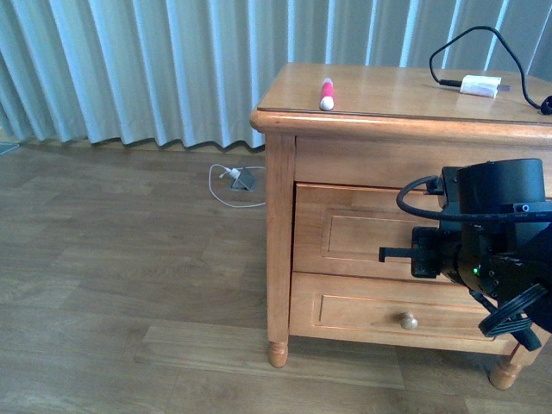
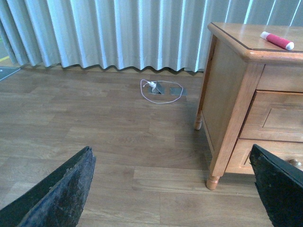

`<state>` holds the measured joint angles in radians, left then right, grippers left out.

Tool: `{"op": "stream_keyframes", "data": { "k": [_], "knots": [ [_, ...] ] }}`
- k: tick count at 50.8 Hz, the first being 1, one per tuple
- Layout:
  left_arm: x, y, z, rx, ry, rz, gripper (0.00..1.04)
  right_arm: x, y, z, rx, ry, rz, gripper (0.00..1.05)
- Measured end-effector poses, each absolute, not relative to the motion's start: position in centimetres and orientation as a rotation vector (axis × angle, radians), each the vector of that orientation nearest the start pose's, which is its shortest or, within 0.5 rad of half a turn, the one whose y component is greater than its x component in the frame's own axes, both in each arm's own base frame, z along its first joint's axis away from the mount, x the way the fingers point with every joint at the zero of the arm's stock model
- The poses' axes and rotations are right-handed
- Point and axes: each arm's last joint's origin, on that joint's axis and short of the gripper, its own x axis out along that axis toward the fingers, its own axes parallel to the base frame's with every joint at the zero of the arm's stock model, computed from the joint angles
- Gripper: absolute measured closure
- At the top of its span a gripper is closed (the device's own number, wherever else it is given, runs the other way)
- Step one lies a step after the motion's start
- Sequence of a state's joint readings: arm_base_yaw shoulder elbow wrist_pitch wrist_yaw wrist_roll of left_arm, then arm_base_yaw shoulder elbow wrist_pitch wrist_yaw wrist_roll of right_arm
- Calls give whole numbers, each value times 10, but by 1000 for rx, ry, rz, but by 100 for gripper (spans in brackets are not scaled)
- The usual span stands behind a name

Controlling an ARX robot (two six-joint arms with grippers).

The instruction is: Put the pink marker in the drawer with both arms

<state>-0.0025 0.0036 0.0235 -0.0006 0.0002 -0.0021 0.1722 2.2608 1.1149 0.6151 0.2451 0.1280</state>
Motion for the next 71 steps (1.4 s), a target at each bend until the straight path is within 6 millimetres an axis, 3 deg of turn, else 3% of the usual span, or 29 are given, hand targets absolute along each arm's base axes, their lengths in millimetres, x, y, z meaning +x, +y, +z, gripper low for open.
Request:
{"op": "stream_keyframes", "data": {
  "k": [17,24,33,38,47,57,65,71],
  "knots": [
    [96,0,171,-2,-19,-3,6,361,65,71,81,617,-69,83],
    [96,0,171,-2,-19,-3,6,315,64,77,67,653,-43,83],
    [96,0,171,-3,-19,-3,6,271,64,78,48,676,-6,83],
    [96,0,171,-2,-19,-2,6,261,65,82,53,657,-2,63],
    [96,0,171,-3,-19,-3,6,248,62,97,85,642,8,39],
    [96,0,171,-3,-19,-2,6,221,54,128,137,642,89,8],
    [96,0,171,-3,-19,-3,6,194,38,164,175,587,120,8],
    [96,0,171,-2,-19,-3,6,163,19,192,200,531,131,8]
  ]
}}
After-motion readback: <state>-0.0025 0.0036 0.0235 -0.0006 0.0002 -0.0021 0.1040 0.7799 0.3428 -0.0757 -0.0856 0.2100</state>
